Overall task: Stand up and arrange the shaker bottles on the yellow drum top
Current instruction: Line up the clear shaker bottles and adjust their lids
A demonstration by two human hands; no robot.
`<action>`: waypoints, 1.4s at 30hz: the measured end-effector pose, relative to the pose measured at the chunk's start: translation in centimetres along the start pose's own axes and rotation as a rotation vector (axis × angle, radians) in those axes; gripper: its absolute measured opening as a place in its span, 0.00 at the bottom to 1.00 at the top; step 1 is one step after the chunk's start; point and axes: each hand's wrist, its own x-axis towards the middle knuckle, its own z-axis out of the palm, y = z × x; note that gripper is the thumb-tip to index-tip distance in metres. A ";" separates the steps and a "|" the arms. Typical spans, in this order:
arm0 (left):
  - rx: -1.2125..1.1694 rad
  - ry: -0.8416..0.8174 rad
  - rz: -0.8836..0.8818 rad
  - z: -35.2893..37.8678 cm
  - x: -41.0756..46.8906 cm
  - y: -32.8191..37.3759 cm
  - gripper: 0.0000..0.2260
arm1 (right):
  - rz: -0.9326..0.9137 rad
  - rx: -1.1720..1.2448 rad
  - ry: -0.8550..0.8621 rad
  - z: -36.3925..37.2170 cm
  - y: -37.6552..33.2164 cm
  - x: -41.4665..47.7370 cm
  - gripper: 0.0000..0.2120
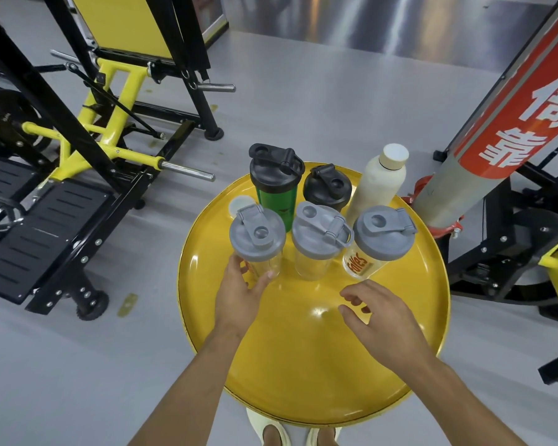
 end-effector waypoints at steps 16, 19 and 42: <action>-0.052 -0.053 -0.002 0.2 0.2 -0.1 0.27 | 0.122 0.036 0.031 -0.1 1.8 0.5 0.07; -0.065 -0.063 -0.008 0.2 0.0 -0.1 0.28 | 0.147 0.040 0.063 -0.5 2.4 0.8 0.08; 0.128 -0.085 0.026 2.6 -5.3 -1.2 0.26 | -0.193 -0.023 0.203 -7.8 -5.2 4.4 0.12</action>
